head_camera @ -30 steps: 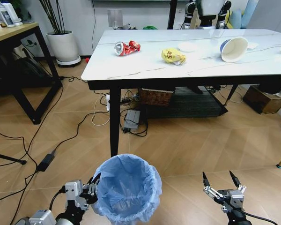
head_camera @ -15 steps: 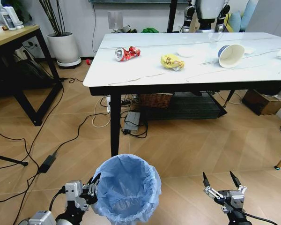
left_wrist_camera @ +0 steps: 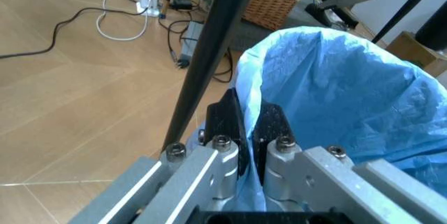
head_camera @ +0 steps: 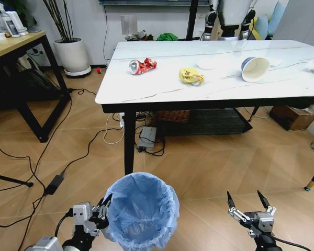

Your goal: Pick up the trash bin and place the trash from the table into it.

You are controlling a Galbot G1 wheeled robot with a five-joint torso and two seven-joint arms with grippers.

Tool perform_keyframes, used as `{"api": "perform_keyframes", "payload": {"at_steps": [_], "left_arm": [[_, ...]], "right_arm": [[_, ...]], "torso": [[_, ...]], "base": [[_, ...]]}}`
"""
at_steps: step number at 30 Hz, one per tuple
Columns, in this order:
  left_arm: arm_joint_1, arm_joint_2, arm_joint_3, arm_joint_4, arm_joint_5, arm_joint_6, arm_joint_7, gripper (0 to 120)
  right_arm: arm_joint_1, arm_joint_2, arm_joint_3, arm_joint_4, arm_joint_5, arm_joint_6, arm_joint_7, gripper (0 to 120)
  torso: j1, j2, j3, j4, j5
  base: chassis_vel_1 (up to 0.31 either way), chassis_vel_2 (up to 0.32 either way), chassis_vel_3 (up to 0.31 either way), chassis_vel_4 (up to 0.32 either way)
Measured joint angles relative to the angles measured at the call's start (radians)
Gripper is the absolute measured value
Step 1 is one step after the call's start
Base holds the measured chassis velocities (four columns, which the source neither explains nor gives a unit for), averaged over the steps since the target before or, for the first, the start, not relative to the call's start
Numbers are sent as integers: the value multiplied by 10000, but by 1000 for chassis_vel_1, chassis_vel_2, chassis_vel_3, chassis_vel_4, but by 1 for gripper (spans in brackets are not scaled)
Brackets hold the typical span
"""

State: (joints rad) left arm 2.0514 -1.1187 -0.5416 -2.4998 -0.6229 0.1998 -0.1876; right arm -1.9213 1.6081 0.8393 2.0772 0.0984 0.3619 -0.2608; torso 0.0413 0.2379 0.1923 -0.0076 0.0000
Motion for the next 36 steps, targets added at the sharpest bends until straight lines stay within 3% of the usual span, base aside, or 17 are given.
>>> {"api": "perform_keyframes", "payload": {"at_steps": [36], "left_arm": [[-41, -151, 200, -1, 59, 17, 5, 0]], "right_arm": [[142, 0, 41, -103, 115, -78, 10, 100]], "torso": [[487, 1470, 984, 0, 0]], "base": [[0, 0, 0, 0]]}}
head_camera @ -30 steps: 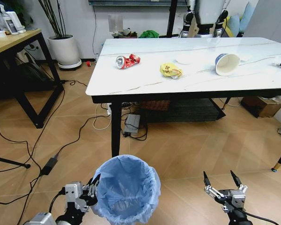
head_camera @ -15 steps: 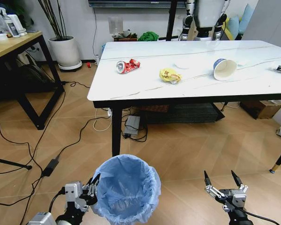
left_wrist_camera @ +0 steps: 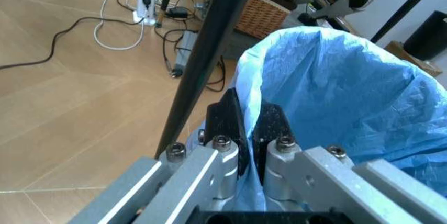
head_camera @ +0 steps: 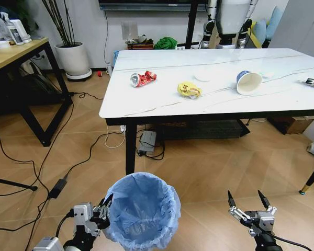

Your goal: Pick up the trash bin and place the trash from the table into it.

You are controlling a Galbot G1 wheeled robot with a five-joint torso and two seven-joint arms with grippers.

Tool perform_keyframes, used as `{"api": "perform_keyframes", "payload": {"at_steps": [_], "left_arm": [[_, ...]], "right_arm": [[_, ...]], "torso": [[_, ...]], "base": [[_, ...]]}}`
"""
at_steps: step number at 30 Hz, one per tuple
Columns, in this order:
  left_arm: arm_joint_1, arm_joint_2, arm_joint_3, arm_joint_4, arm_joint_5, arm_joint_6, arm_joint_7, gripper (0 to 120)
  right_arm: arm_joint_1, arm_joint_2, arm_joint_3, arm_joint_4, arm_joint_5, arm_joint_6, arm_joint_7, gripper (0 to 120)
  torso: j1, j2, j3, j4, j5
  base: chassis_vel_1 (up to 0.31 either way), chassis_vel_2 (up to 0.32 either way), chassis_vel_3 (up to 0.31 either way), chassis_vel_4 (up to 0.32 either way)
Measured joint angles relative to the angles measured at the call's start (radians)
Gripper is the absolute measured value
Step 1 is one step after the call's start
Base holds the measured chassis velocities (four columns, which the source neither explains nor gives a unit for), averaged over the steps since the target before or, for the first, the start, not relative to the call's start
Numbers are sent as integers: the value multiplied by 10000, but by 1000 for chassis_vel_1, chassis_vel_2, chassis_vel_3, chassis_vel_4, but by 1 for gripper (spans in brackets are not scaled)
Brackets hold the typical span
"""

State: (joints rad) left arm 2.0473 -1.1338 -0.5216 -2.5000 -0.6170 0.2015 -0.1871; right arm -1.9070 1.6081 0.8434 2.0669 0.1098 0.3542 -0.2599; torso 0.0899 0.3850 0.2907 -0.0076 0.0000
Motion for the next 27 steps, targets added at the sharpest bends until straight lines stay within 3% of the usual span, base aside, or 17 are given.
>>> {"api": "perform_keyframes", "payload": {"at_steps": [27], "left_arm": [[31, 12, 4, 0, -354, 16, -73, 0]], "right_arm": [[-169, 0, 36, 455, -121, -92, 0, 100]], "torso": [[402, 1092, 687, 2, 0]], "base": [[0, 0, 0, 0]]}}
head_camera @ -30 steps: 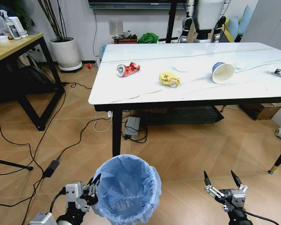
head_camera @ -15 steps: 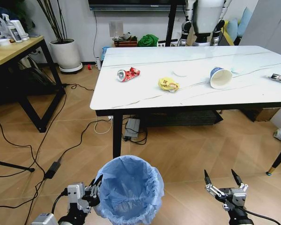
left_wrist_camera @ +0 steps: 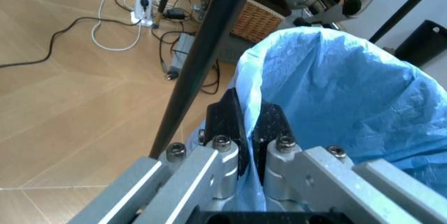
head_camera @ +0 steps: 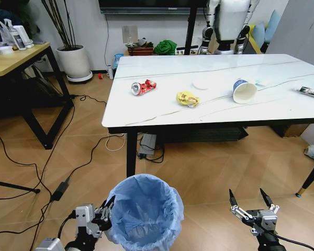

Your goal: Pick up the trash bin and place the trash from the table into it.

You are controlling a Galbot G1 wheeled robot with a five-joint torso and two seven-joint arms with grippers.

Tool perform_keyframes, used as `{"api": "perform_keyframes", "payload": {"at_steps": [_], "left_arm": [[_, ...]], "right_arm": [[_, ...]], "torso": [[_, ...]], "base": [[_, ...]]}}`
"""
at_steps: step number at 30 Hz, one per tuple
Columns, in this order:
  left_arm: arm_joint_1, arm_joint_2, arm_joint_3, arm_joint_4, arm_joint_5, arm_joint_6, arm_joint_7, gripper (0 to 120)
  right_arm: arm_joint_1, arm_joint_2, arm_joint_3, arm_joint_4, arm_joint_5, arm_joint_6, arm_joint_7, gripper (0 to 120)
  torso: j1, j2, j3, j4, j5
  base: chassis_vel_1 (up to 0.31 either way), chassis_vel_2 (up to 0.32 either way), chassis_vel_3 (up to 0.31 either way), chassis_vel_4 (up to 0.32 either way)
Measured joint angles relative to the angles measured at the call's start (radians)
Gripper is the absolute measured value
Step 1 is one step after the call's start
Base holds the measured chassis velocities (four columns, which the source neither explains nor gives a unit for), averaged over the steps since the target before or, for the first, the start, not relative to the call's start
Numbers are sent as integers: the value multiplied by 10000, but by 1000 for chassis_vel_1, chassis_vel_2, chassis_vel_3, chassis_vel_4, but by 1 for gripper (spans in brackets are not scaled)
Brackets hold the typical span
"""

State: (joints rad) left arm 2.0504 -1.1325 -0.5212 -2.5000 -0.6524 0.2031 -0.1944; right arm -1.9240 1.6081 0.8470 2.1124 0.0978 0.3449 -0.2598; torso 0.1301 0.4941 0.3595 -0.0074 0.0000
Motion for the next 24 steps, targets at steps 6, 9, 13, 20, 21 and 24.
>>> {"api": "perform_keyframes", "payload": {"at_steps": [6, 9, 13, 20, 21, 24], "left_arm": [[14, -91, 28, 0, 16, 1, 0, 0], [15, -113, 51, 0, 26, 1, 0, 0], [0, -155, 130, 0, 41, 1, 0, 0], [-34, -158, 187, 41, 42, 1, 0, 0], [-36, -148, 179, 53, 37, 1, 0, 0], [-36, -143, 143, 55, 15, 1, -2, 0]], "right_arm": [[7, 0, -30, -8, -2, -1, 0, 100], [9, 0, -13, -15, 12, -1, 0, 100], [-5, 0, 39, -13, 68, -1, 0, 100], [6, 0, 73, 7, 119, -14, 0, 100], [17, 0, 75, 9, 126, -32, 0, 100], [46, 0, 74, 11, 135, -58, 1, 100]], "torso": [[101, 264, 165, -2, 0], [132, 346, 215, -1, 0], [211, 530, 320, -2, 0], [312, 799, 488, -1, 0], [345, 886, 543, -1, 0], [395, 1008, 615, -1, 0]], "base": [[0, 0, 0, 0], [0, 0, 0, 0], [0, 0, 0, 0], [0, 0, 0, 0], [0, 0, 0, 0], [0, 0, 0, 0]]}}
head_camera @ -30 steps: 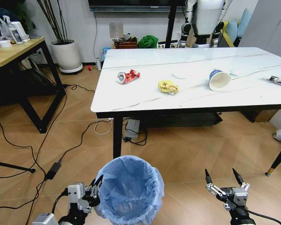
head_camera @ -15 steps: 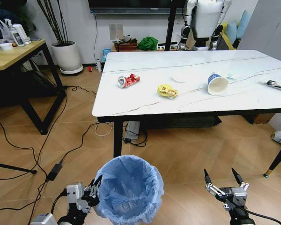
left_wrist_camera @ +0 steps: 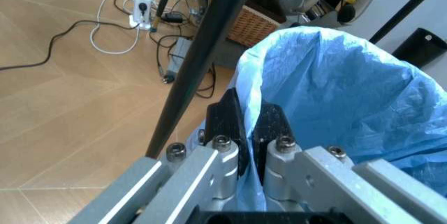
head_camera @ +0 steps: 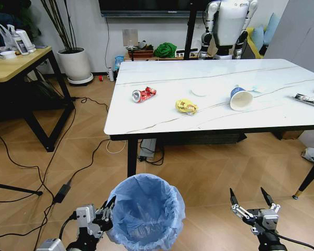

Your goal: Pick up the trash bin and place the trash from the table into it.

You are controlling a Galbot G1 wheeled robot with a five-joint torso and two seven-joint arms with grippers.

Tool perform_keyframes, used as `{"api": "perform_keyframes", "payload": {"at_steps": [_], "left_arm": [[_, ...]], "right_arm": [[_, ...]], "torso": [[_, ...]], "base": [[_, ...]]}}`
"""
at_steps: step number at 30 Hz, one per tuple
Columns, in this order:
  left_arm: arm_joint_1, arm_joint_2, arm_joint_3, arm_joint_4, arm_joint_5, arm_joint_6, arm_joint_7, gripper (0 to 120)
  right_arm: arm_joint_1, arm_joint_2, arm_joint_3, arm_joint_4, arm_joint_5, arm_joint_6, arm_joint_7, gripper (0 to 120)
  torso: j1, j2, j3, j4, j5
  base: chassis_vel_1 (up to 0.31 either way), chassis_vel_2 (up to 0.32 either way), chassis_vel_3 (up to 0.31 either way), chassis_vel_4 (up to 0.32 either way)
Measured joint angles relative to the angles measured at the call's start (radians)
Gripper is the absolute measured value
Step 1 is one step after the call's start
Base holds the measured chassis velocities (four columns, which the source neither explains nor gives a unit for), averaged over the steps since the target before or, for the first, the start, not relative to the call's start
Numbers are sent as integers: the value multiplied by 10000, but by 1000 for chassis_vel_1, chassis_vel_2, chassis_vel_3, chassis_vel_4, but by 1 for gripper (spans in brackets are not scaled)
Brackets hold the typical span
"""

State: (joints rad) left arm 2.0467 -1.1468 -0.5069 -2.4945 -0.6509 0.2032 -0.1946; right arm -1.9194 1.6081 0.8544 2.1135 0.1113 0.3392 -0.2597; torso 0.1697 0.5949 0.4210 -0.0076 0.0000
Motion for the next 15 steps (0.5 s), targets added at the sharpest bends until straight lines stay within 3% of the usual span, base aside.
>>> {"api": "perform_keyframes", "payload": {"at_steps": [15], "left_arm": [[34, -29, -17, -11, -26, 12, -29, 0]], "right_arm": [[15, 0, -41, 121, 77, -60, 19, 100]], "torso": [[258, 639, 381, 0, 0]], "base": [[0, 0, 0, 0]]}}
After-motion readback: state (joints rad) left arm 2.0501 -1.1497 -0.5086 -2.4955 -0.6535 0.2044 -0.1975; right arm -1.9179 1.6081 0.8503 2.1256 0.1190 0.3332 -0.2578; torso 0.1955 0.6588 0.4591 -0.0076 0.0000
